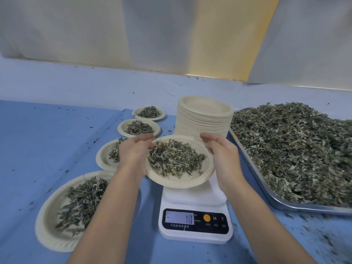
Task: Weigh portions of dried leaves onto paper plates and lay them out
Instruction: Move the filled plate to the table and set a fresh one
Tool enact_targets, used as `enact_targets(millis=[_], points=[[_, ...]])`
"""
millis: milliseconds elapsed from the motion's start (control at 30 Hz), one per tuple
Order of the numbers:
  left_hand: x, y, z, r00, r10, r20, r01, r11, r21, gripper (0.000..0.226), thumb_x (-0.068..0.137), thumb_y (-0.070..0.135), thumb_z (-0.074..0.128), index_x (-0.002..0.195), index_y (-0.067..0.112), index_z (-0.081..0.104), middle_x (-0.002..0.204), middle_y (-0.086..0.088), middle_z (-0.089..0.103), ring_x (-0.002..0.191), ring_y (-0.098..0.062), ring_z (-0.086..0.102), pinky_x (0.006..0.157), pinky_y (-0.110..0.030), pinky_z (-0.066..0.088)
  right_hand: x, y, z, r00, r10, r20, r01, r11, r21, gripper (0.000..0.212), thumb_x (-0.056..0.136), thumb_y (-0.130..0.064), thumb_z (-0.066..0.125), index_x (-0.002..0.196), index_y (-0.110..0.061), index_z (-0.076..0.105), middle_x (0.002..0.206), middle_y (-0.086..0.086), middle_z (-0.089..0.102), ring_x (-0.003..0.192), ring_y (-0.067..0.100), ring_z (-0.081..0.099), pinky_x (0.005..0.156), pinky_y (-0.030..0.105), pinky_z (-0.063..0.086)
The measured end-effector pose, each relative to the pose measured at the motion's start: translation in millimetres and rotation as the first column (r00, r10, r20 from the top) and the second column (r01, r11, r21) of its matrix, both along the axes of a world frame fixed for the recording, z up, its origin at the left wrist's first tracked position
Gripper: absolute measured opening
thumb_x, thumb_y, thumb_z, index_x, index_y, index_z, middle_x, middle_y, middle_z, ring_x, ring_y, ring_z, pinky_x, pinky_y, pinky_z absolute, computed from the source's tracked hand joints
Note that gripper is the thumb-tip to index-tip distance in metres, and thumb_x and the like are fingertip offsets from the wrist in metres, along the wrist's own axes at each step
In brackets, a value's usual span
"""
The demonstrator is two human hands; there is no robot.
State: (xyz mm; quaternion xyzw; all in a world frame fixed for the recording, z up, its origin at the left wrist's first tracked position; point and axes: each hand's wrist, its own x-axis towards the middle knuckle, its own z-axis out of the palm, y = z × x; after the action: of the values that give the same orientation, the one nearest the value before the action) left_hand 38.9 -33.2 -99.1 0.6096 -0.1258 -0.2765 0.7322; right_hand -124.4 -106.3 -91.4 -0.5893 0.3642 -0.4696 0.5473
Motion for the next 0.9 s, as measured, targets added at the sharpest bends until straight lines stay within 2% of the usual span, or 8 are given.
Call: enact_targets(millis=[133,300,433,533,633,700,767,900], points=[[21.1,6.1,1.2,0.991,0.122,-0.054,-0.125,0.990,-0.059,0.029,0.081,-0.010,0.057,0.078,0.016,0.069,0.101,-0.011,0.070,0.097,-0.028,0.065,0.090,-0.044,0.051,22.5,4.5,4.0,0.996,0.084,-0.030,-0.085,0.995,-0.048,0.036,0.087,0.001,0.047,0.093,-0.027,0.069,0.100,-0.006,0.069,0.098,0.015,0.062,0.093,0.037,0.050],[42.9,15.4,9.3,0.951,0.286,-0.121,-0.302,0.941,-0.149,0.026,0.082,-0.011,0.057,0.083,0.013,0.067,0.084,-0.001,0.066,0.090,-0.024,0.063,0.088,-0.037,0.052,59.0,6.5,9.2,0.984,0.131,-0.124,-0.145,0.983,-0.112,0.042,0.086,-0.004,0.050,0.124,-0.019,0.058,0.118,-0.004,0.062,0.111,0.015,0.058,0.100,0.045,0.045],[65.7,17.0,24.9,0.904,0.393,-0.166,-0.418,0.894,-0.161,0.027,0.083,-0.013,0.054,0.097,0.008,0.064,0.088,-0.005,0.062,0.087,-0.023,0.060,0.090,-0.036,0.051,91.3,-1.8,18.9,0.975,0.185,-0.121,-0.189,0.982,-0.018,0.051,0.089,-0.006,0.055,0.139,-0.011,0.043,0.131,0.001,0.052,0.111,0.010,0.049,0.093,0.027,0.040],[96.6,13.4,34.0,0.865,0.467,-0.182,-0.494,0.858,-0.144,0.027,0.084,-0.012,0.052,0.099,0.008,0.065,0.094,-0.010,0.062,0.086,-0.024,0.059,0.088,-0.036,0.052,122.2,-10.7,28.1,0.950,0.274,-0.151,-0.252,0.956,0.148,0.025,0.090,-0.010,0.056,0.113,-0.003,0.053,0.126,0.019,0.057,0.106,0.023,0.058,0.091,0.039,0.051],[129.0,4.5,39.1,0.838,0.506,-0.202,-0.534,0.838,-0.115,0.026,0.086,-0.008,0.052,0.095,0.012,0.064,0.092,-0.010,0.061,0.082,-0.024,0.059,0.082,-0.035,0.054,156.1,-17.9,35.6,0.923,0.383,-0.042,-0.347,0.873,0.343,0.010,0.093,-0.009,0.055,0.090,-0.001,0.060,0.085,0.017,0.066,0.069,0.021,0.064,0.054,0.025,0.057],[149.9,-1.1,42.0,0.846,0.492,-0.207,-0.518,0.850,-0.098,0.018,0.086,-0.006,0.054,0.088,0.011,0.061,0.081,-0.010,0.058,0.069,-0.023,0.056,0.062,-0.024,0.054,179.7,-24.9,38.8,0.925,0.379,-0.010,-0.346,0.855,0.387,0.011,0.095,-0.008,0.055,0.084,-0.006,0.056,0.075,0.011,0.061,0.060,0.018,0.060,0.043,0.021,0.052],[168.9,-3.3,43.9,0.868,0.458,-0.193,-0.479,0.875,-0.078,0.016,0.087,-0.002,0.056,0.073,0.006,0.054,0.073,-0.010,0.054,0.057,-0.020,0.048,0.045,-0.019,0.042,204.5,-35.6,40.1,0.937,0.348,0.024,-0.327,0.852,0.408,0.012,0.095,-0.006,0.053,0.083,-0.005,0.052,0.076,0.011,0.058,0.061,0.018,0.059,0.041,0.022,0.051],[202.4,-4.9,36.7,0.942,0.294,-0.162,-0.300,0.954,-0.015,0.022,0.091,0.005,0.055,0.070,0.004,0.053,0.071,-0.010,0.060,0.058,-0.017,0.057,0.051,-0.023,0.049,248.8,-55.6,36.5,0.945,0.324,0.055,-0.317,0.855,0.410,0.014,0.096,-0.004,0.051,0.082,-0.005,0.050,0.084,0.013,0.058,0.069,0.021,0.059,0.054,0.030,0.054]])
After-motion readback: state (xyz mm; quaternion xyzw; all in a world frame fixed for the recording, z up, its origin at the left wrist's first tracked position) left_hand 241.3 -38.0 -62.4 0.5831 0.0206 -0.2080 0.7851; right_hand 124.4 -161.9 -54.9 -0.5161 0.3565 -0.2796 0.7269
